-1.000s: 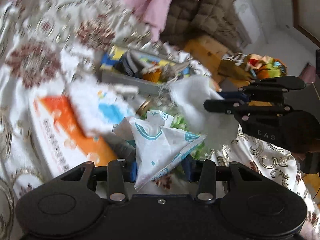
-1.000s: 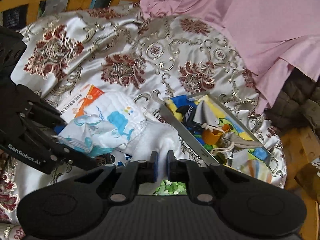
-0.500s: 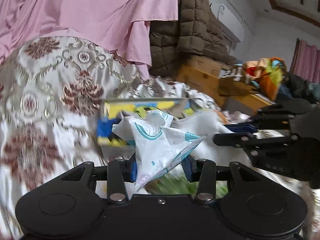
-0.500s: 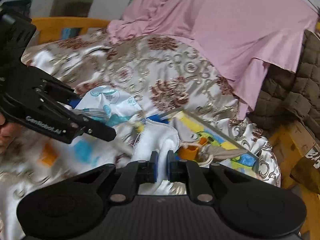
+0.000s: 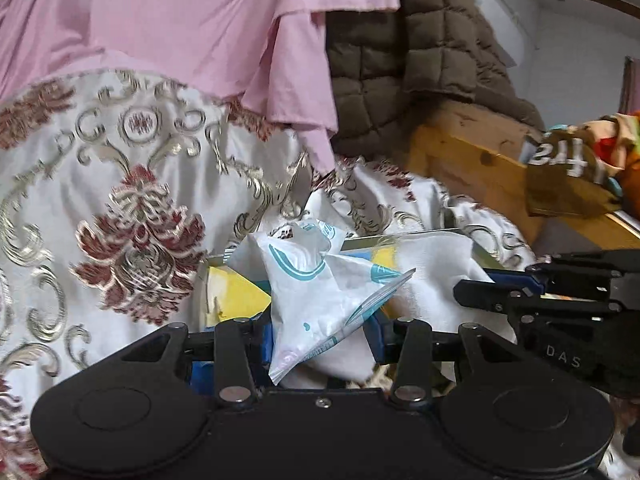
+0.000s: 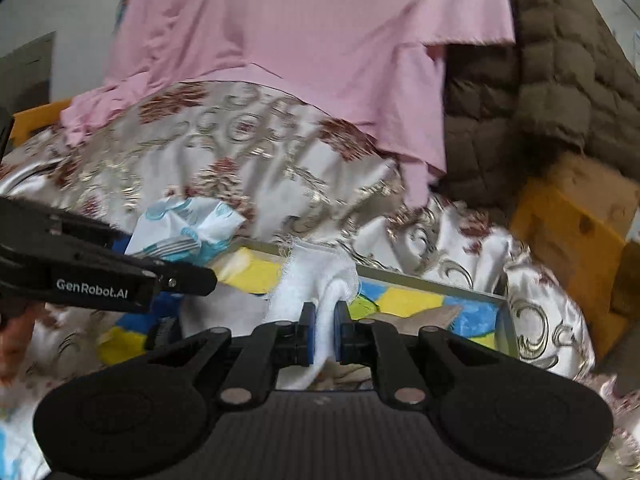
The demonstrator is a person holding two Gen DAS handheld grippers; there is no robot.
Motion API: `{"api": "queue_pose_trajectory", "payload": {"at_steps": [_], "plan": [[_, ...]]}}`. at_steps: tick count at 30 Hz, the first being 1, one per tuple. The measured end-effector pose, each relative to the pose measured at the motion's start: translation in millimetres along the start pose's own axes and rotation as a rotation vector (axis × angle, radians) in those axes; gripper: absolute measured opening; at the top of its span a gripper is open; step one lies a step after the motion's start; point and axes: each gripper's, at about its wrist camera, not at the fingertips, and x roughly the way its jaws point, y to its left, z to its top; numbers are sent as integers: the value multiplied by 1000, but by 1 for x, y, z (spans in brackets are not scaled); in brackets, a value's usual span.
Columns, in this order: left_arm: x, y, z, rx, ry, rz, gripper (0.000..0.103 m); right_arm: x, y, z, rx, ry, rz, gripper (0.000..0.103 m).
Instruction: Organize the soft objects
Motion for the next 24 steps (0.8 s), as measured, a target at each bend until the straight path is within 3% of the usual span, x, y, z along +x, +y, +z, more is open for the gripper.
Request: {"api": "queue_pose_trajectory", "payload": {"at_steps": [7,12,18,24], "plan": [[37,3,-2,-12,72,20,45,20,-3,-4,-13,42,-31,10],[50,5,-8,-41,144,29,45,25,0,-6,-13,57,-38,12],[52,5,-12,-48,167,47,46,25,0,-8,-3,66,-54,14],[49,5,-10,-75,183,61,48,18,2,-11,-5,68,-72,24]]}}
